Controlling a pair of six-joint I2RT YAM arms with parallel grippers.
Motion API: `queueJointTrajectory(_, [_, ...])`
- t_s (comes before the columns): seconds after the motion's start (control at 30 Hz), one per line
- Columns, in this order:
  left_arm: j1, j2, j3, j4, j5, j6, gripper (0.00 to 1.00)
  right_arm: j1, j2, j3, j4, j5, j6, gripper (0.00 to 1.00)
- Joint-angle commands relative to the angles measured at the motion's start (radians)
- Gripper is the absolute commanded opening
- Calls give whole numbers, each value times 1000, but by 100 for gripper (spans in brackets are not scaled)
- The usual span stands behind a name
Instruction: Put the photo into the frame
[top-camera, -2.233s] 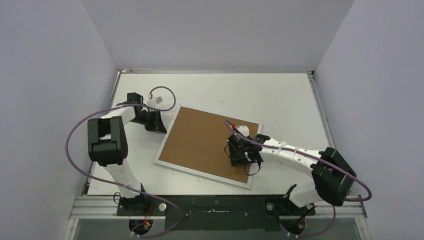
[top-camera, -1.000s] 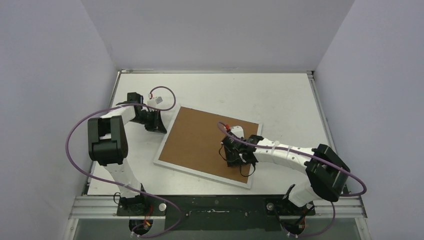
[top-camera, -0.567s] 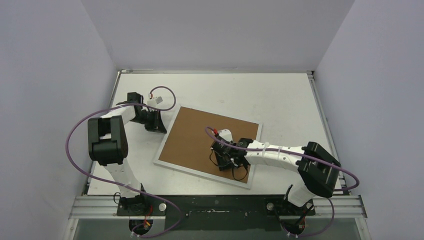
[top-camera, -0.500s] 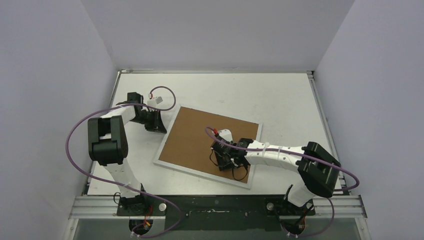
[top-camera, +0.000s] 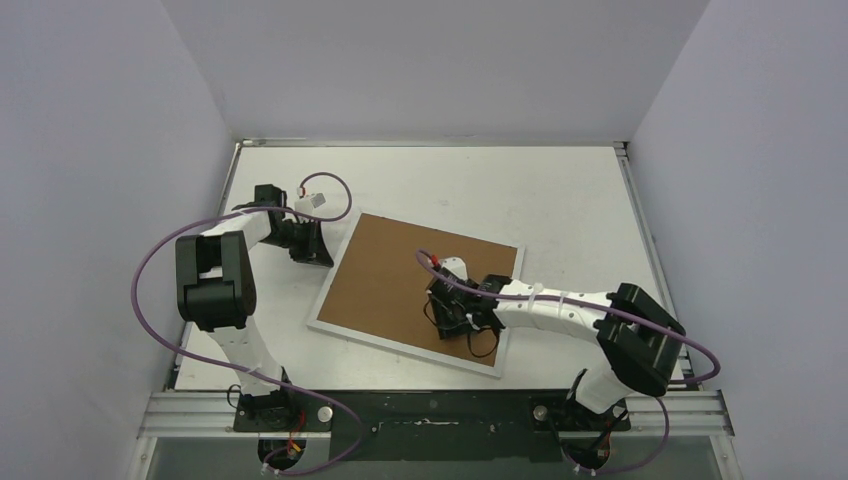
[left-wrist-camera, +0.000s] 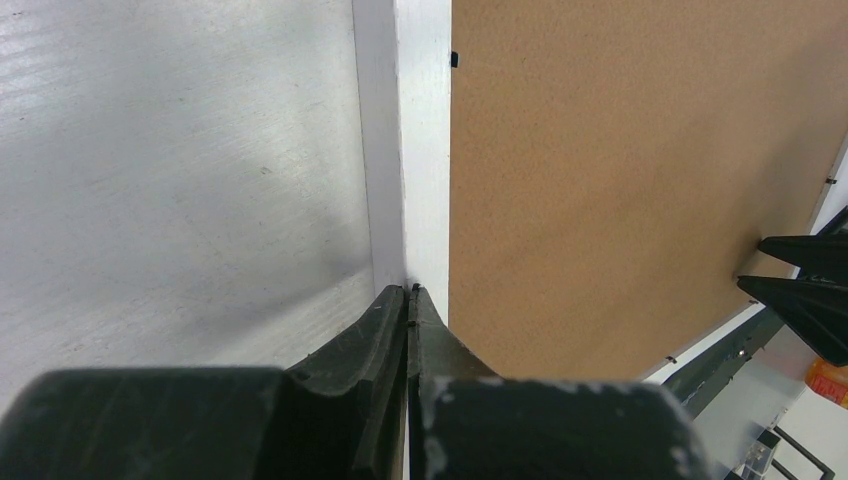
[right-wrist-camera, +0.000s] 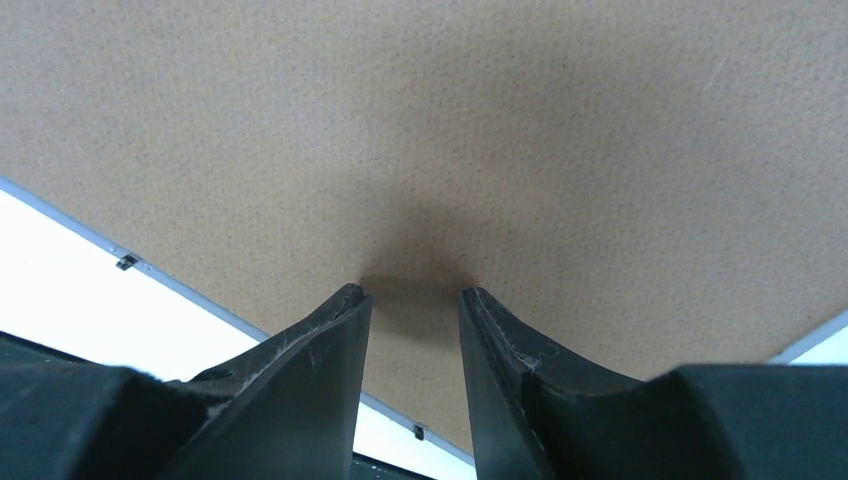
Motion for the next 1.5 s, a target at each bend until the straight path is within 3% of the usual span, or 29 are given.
queueJointTrajectory(0.0, [9,47,3,-27,-105,51,0,-10,11,64,-47,-14,-20,40])
queueJointTrajectory(0.17, [9,47,7,-28,-102,47,0,-2,39,193,-34,-12,-56,41])
queueJointTrajectory(0.5, [9,45,15,-36,-95,46,0,50,239,295,88,-51,-95,39])
queueJointTrajectory(0.87, [9,44,22,-44,-82,45,0,61,284,357,42,-62,-121,42])
queueJointTrajectory(1.07, [13,34,28,-55,-86,50,0,-24,83,350,-17,2,-78,68])
queueJointTrajectory(1.23, [17,30,35,-65,-76,50,0,-235,-200,134,-42,-67,19,71])
queueJointTrajectory(1.37, [18,27,32,-61,-72,46,0,-460,-405,-93,-28,-272,67,71])
queueJointTrajectory(1.47, [18,27,28,-61,-72,46,0,-546,-485,-198,-45,-376,82,71])
